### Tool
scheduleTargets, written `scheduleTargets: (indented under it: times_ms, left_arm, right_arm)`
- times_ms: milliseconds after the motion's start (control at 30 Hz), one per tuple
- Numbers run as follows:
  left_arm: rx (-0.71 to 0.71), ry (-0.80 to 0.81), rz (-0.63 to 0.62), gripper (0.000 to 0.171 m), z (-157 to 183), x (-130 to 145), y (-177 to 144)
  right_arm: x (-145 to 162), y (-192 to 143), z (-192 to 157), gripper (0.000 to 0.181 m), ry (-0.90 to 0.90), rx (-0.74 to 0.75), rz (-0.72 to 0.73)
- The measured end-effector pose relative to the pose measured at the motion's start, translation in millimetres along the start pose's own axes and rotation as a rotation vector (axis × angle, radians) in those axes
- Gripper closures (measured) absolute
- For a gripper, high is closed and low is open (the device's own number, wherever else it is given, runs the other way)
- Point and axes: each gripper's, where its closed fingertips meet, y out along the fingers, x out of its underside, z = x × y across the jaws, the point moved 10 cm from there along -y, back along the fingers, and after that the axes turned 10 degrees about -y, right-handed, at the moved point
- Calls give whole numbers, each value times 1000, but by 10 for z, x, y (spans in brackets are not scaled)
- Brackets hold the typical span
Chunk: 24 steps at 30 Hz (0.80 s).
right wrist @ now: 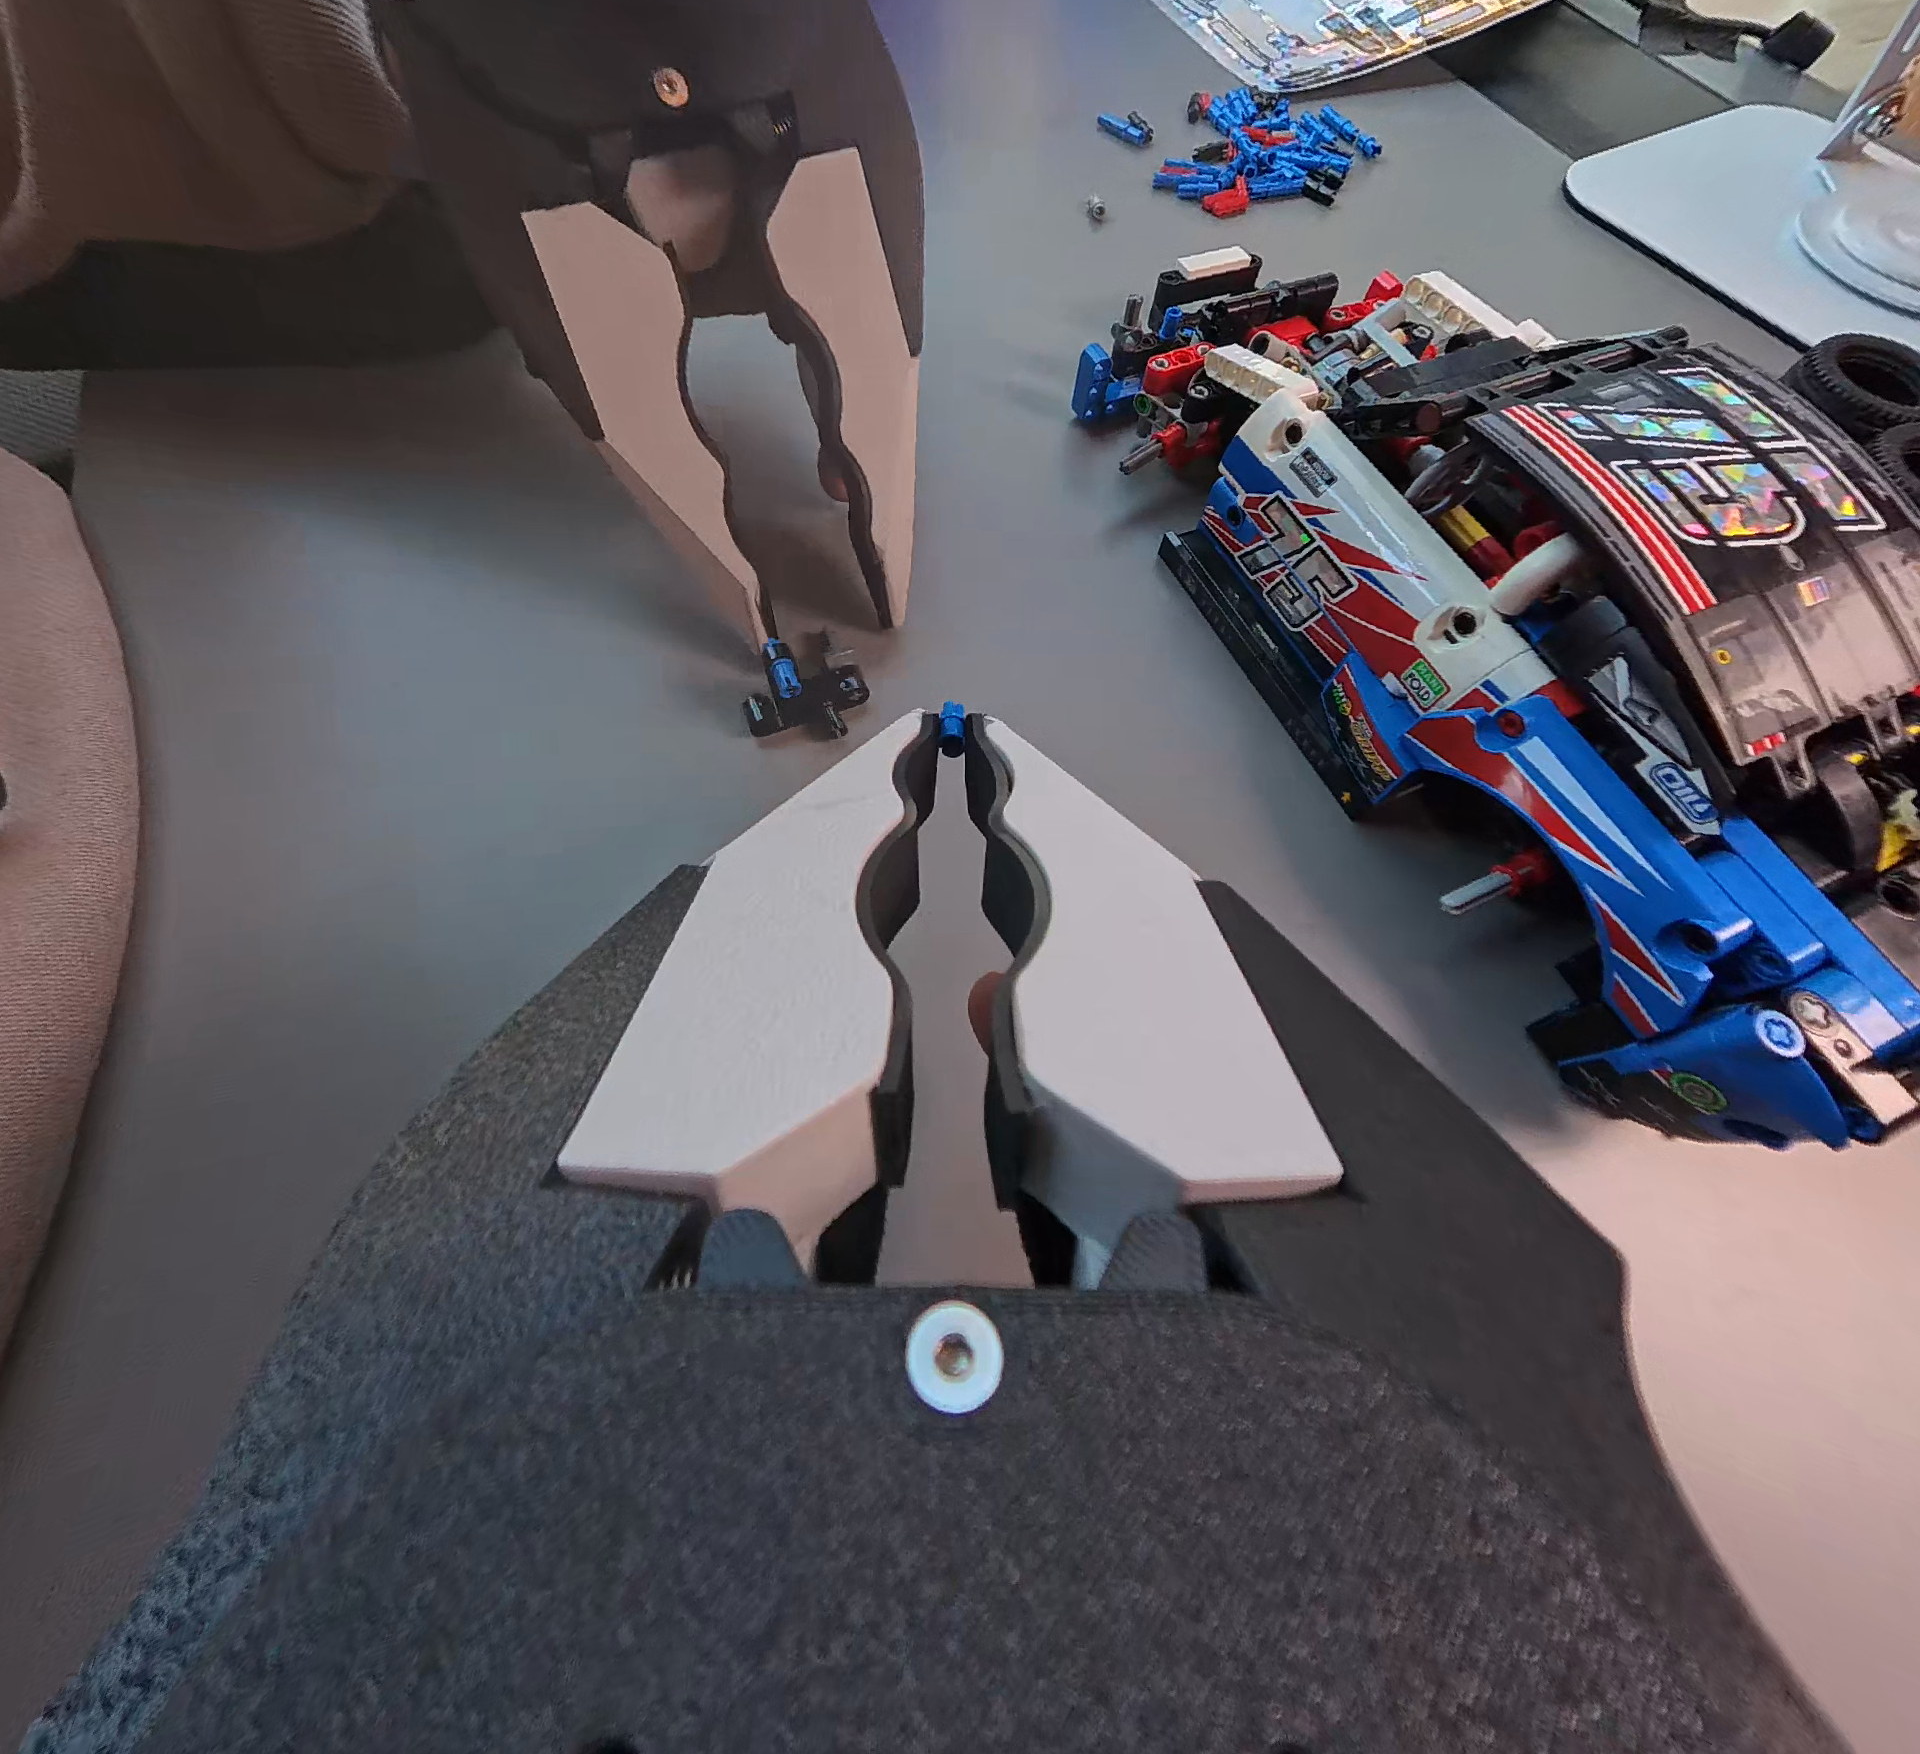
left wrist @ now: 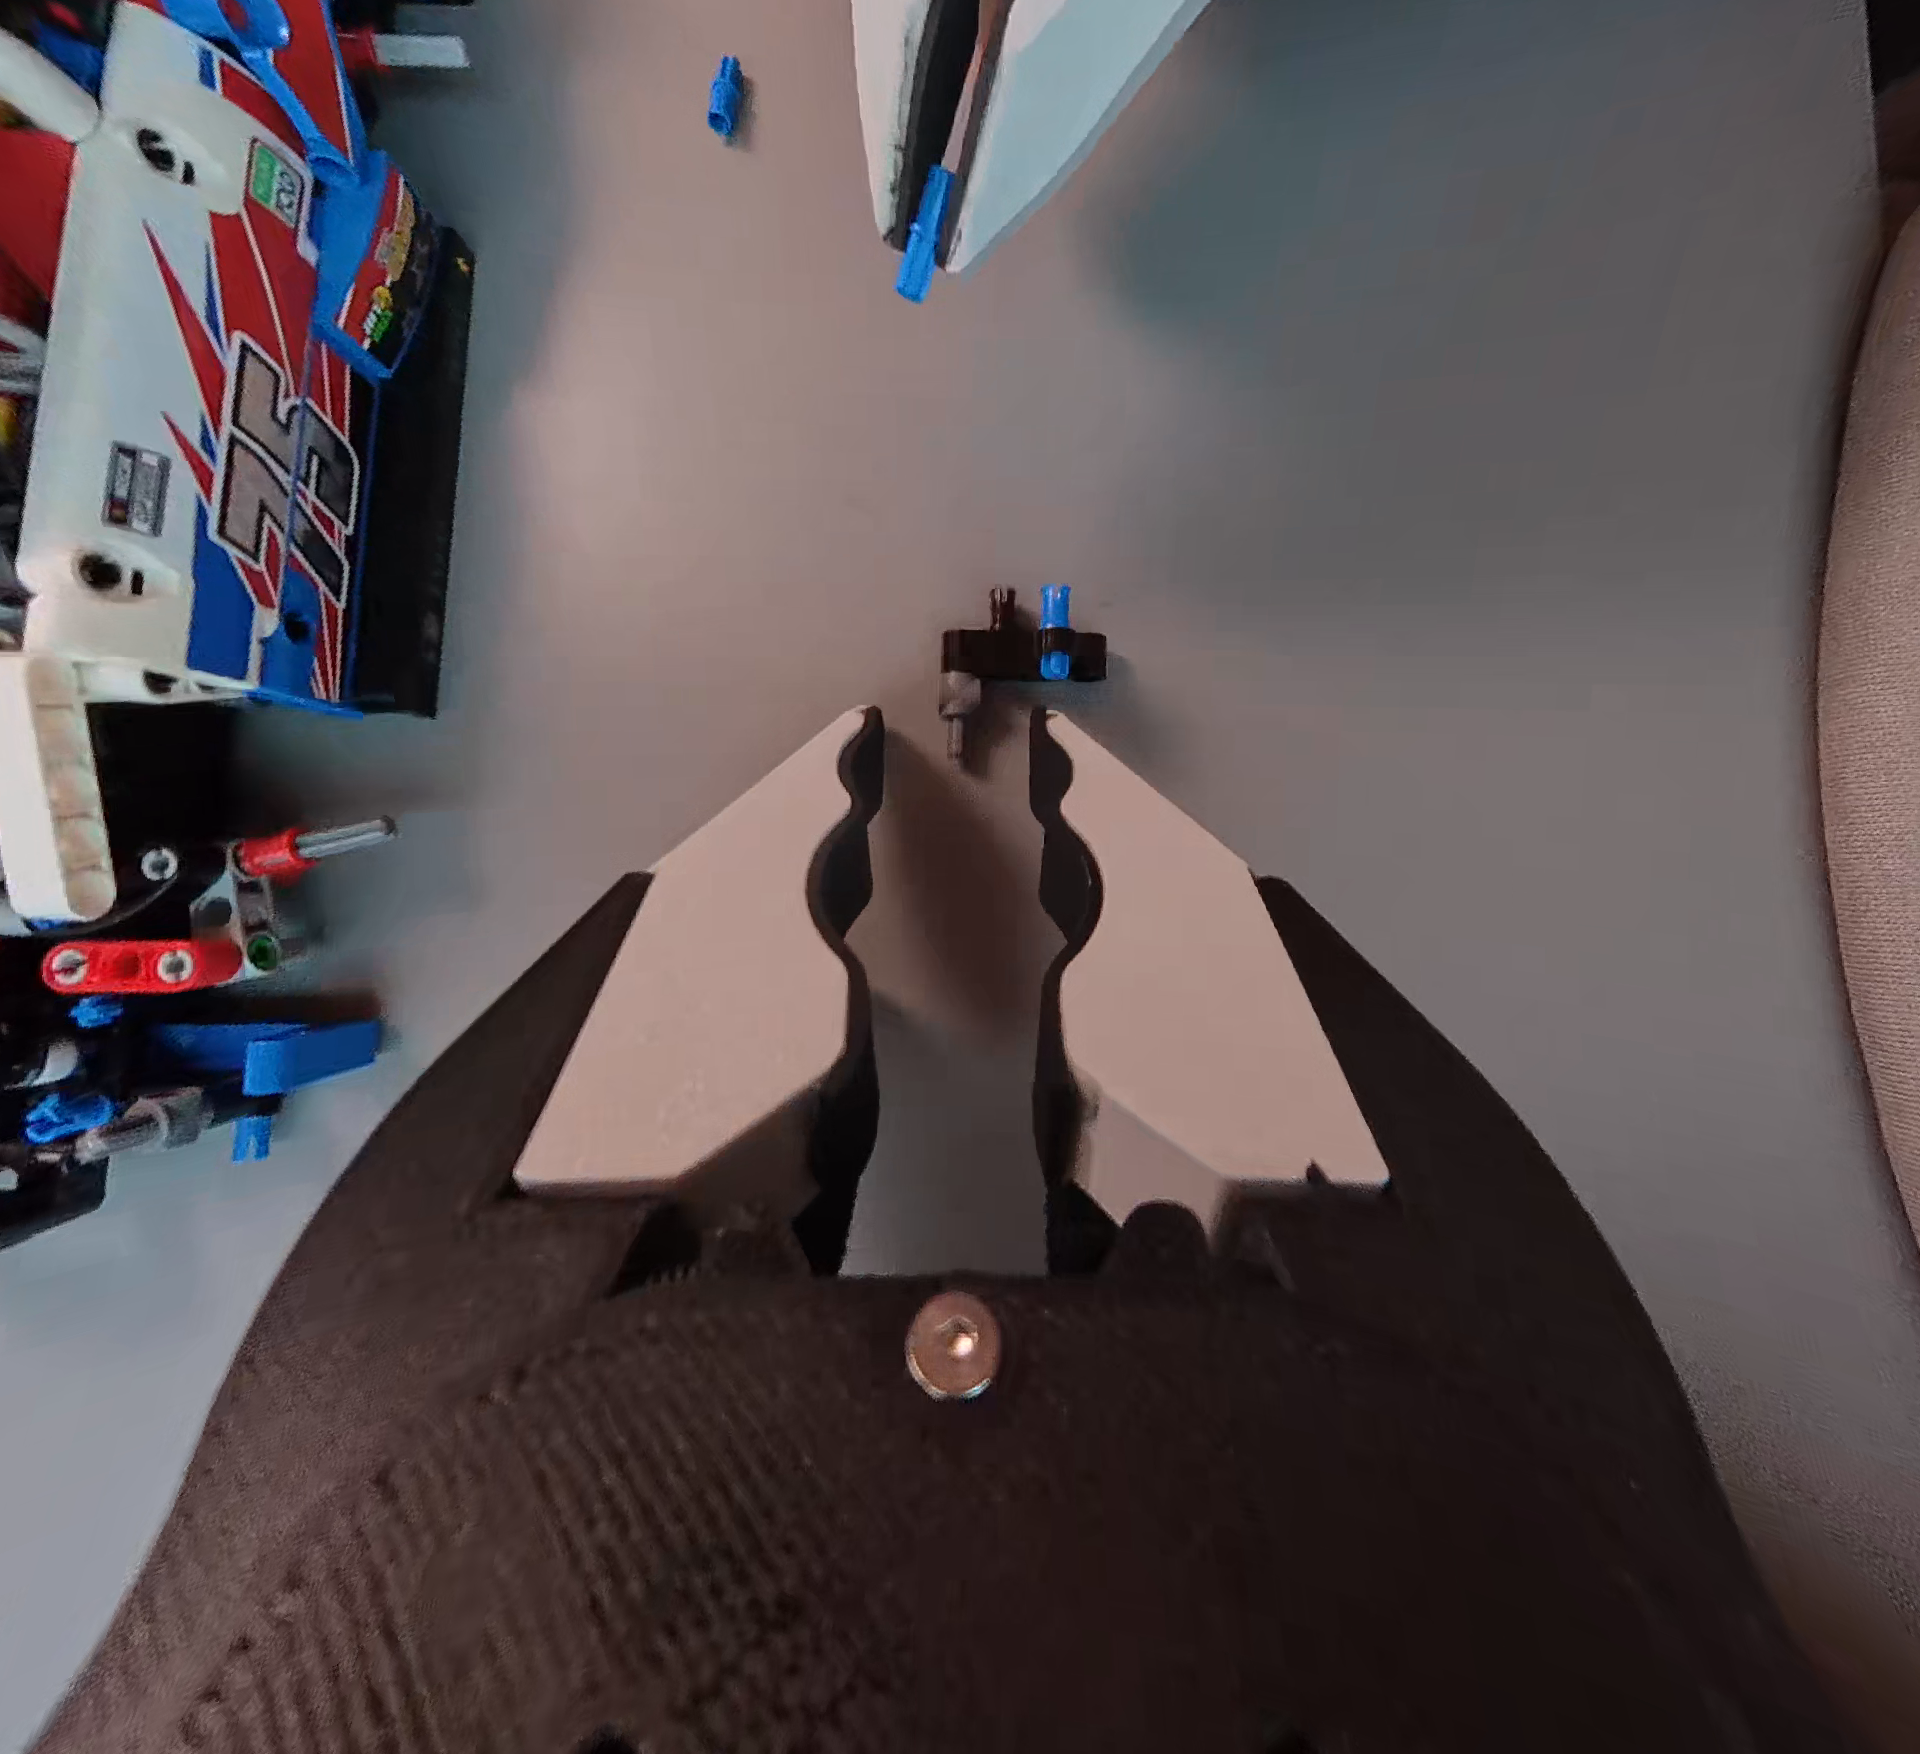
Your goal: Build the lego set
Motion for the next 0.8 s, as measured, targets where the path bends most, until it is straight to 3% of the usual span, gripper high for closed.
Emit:
scheduleTargets:
  times_ms: [167, 267, 433, 667, 800]
  left_arm:
    - [-15, 22, -25, 150, 8, -68, 37]
    - [1, 20, -15, 164, 24, -69, 57]
    - [-37, 96, 22, 165, 81, -76, 92]
    - [43, -13, 446, 165, 74, -26, -113]
    - [40, -28, 539, 165, 68, -84, -192]
  right_arm:
    - [-11, -44, -19, 179, 12, -43, 28]
    - [-13, -51, -30, 179, 9, -53, 33]
    - [-15, -64, -39, 179, 9, -70, 50]
    - [-50, -161, -69, 179, 14, -145, 146]
    - [-107, -152, -115, 179, 10, -182, 200]
